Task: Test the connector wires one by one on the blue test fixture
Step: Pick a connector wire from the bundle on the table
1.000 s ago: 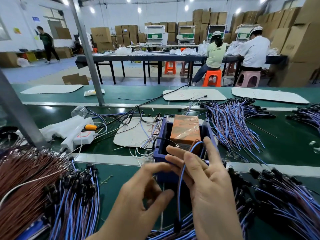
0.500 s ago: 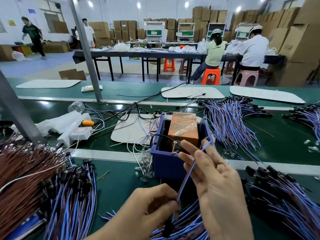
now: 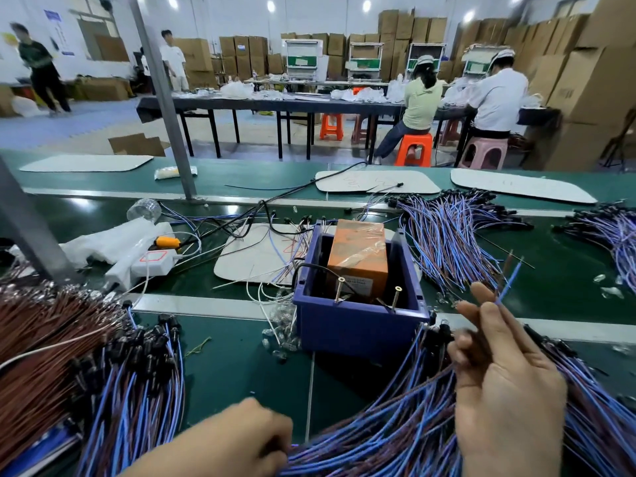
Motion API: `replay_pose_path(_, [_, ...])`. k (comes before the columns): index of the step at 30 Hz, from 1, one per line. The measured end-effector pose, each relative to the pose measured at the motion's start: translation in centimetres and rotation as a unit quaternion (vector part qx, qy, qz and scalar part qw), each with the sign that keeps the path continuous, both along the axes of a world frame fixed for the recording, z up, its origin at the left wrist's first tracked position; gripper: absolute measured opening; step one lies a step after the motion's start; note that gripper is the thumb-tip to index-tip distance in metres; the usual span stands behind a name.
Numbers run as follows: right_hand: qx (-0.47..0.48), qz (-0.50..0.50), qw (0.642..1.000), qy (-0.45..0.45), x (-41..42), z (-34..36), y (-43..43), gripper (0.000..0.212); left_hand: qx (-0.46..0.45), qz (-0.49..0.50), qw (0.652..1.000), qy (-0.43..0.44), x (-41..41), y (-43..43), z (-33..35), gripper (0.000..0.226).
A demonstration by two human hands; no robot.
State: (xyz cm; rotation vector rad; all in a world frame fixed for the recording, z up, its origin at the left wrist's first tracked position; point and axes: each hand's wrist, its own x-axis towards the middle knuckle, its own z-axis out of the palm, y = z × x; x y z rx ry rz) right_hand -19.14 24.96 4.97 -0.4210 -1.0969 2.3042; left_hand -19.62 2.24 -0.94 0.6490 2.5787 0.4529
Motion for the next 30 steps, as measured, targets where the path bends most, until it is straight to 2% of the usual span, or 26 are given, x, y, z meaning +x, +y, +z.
replay_pose_path(2, [0.029,0.006,0.999,-0.014,-0.1,-0.4,0.4,0.015,-0.041,0.027,0.995,0.084,-0.8,0.2,0.5,0.012])
replay_pose_path(3, [0.057,0.015,0.998,-0.023,-0.2,-0.6,0.5,0.016,-0.033,0.036,0.991,0.127,-1.2,0.5,1.0,0.014])
replay_pose_path(4, [0.090,0.025,0.995,-0.034,-0.2,-0.7,0.6,0.016,0.006,0.044,0.987,0.155,-1.6,1.0,1.8,0.015])
replay_pose_path(5, [0.121,0.037,0.991,-0.042,-0.3,-0.7,0.6,0.017,0.086,0.058,0.979,0.176,-1.9,1.7,2.6,0.017])
replay_pose_path(7, [0.168,0.063,0.983,-0.051,-0.4,-0.8,0.4,0.018,0.234,0.090,0.950,0.184,-2.3,3.5,4.5,0.022])
replay_pose_path(9, [0.191,0.095,0.975,-0.062,-0.4,-0.8,0.2,0.016,0.338,0.100,0.919,0.179,-2.7,5.5,5.8,0.027])
replay_pose_path(13, [0.205,0.150,0.963,-0.091,-0.6,-1.1,0.1,0.016,0.455,0.118,0.872,0.139,-3.3,9.5,6.8,0.023])
replay_pose_path(16, [0.220,0.156,0.958,-0.097,-0.6,-1.0,0.1,0.025,0.539,0.168,0.823,0.062,-3.5,10.9,6.6,0.013])
replay_pose_path(18, [0.231,0.161,0.955,-0.098,-0.5,-0.9,0.1,0.031,0.562,0.185,0.806,0.021,-3.6,11.2,6.3,0.010])
replay_pose_path(23, [0.248,0.166,0.950,-0.096,-0.7,-1.0,-0.2,0.032,0.578,0.200,0.791,0.002,-3.9,11.2,6.0,0.013])
replay_pose_path(27, [0.212,0.105,0.966,-0.104,-1.2,-1.9,0.0,0.023,0.636,0.238,0.733,-0.040,-4.2,10.1,5.4,0.014])
replay_pose_path(28, [0.218,0.096,0.964,-0.118,-1.4,-2.2,0.2,0.020,0.635,0.246,0.731,-0.045,-4.4,9.5,5.2,0.015])
replay_pose_path(30, [0.236,0.088,0.956,-0.152,-1.7,-2.9,0.5,0.016,0.596,0.266,0.757,-0.031,-4.7,7.9,4.3,0.017])
